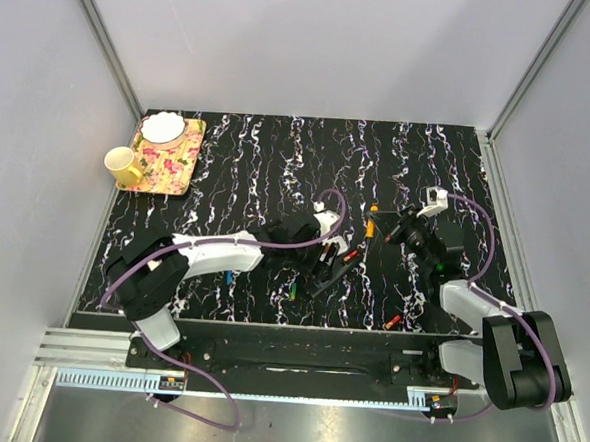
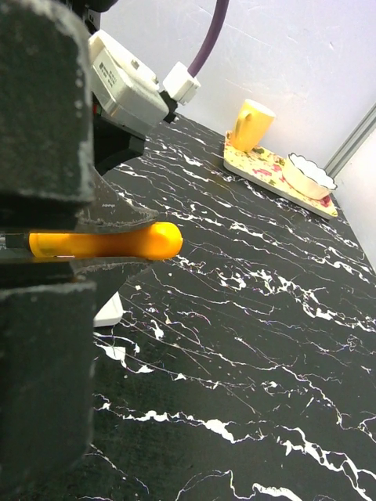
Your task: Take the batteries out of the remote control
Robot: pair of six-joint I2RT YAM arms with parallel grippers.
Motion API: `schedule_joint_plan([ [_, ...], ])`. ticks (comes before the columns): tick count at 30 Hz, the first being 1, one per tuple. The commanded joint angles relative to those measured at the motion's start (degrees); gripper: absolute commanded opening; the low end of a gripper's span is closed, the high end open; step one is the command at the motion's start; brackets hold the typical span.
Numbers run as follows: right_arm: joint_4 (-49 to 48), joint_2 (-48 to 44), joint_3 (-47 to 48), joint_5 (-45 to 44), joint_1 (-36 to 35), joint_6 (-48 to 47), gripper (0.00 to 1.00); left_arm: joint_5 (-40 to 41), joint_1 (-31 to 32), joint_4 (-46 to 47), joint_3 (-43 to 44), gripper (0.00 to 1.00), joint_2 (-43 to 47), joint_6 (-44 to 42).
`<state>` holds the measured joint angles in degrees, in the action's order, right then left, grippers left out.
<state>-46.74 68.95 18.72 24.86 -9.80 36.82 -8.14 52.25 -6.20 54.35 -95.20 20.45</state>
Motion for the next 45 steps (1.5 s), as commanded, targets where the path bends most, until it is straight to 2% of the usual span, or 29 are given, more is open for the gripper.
schedule_joint_plan([
  [1, -0.5, -0.9, 0.6, -1.0, 0.0, -1.0, 0.00, -4.2, -0.3, 2.3, 0.3, 0.69, -2.3, 1.3],
  [10, 1.2, -1.9, 1.1, -1.3, 0.0, -1.7, 0.00, -10.2, 0.0, 5.8, -3.1, 0.62, -4.1, 4.9],
  [15, 1.4, -2.1, 1.2, -1.3, 0.0, -1.7, 0.00, -12.5, 2.2, 7.2, -2.4, 0.60, -3.9, 6.9],
  [23, 1.7, -2.2, 1.1, -1.5, -0.1, -1.7, 0.00, -13.7, 5.9, 11.0, 2.9, 0.60, -7.7, 9.5],
  [27, 1.9, -2.5, 1.0, -1.6, -0.1, -1.8, 0.00, -9.5, 6.0, 8.0, 5.5, 0.59, -8.2, 8.5],
  [32, 2.4, -2.7, 1.4, -1.2, 0.0, -2.9, 0.00, -6.9, 5.2, 6.3, 3.6, 0.62, -3.5, 6.5],
  [36, 3.5, -2.4, 2.5, -1.0, 0.0, -4.2, 0.00, -5.1, 2.9, 6.4, 0.1, 0.67, 3.9, 6.8],
  [40, 1.7, -0.9, 2.9, -1.0, -0.2, -4.4, 0.00, -9.2, -2.0, 11.7, -4.8, 0.68, 9.5, 8.3],
  [45, -4.1, 0.6, 2.3, -3.5, -1.4, -1.4, 0.00, -16.4, -4.6, 20.8, -10.0, 0.68, 13.5, 9.7],
])
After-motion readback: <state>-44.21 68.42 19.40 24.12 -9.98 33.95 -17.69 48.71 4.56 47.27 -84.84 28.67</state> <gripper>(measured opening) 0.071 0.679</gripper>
